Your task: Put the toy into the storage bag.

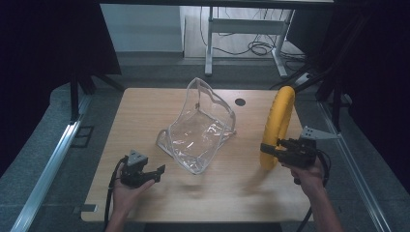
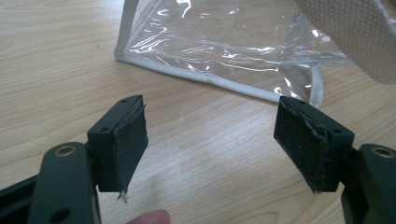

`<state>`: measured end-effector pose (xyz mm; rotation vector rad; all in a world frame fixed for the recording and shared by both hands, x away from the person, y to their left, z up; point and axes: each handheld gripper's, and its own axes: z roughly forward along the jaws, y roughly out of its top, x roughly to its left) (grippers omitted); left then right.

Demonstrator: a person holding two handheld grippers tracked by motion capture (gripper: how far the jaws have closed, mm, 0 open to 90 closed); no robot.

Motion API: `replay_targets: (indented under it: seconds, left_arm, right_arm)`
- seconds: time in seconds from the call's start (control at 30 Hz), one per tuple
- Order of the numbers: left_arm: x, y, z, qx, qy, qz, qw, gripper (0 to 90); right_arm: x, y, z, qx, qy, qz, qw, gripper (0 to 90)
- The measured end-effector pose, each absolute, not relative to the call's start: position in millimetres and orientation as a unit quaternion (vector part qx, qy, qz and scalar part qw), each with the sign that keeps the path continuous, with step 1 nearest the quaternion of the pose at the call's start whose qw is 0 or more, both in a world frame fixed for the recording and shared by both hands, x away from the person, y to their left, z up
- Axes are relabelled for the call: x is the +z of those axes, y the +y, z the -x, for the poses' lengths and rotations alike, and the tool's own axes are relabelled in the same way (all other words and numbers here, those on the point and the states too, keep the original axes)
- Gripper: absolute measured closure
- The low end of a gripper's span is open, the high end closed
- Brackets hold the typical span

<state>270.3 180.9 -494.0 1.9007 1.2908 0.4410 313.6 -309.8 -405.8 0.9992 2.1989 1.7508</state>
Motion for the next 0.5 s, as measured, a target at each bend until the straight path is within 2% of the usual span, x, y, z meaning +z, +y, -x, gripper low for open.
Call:
replay_targets:
  seconds: [0.3,0.5]
  left_arm:
    - [-494,180,-270,0.173,0.509,-0.747,0.391,25.6]
    - [-494,180,-270,0.174,0.508,-0.748,0.390,25.6]
  right_arm:
    - [-397,-290,-308,0.597,0.723,-0.326,0.120,51.0]
    - [-398,-277,-309,0.609,0.711,-0.328,0.125,50.9]
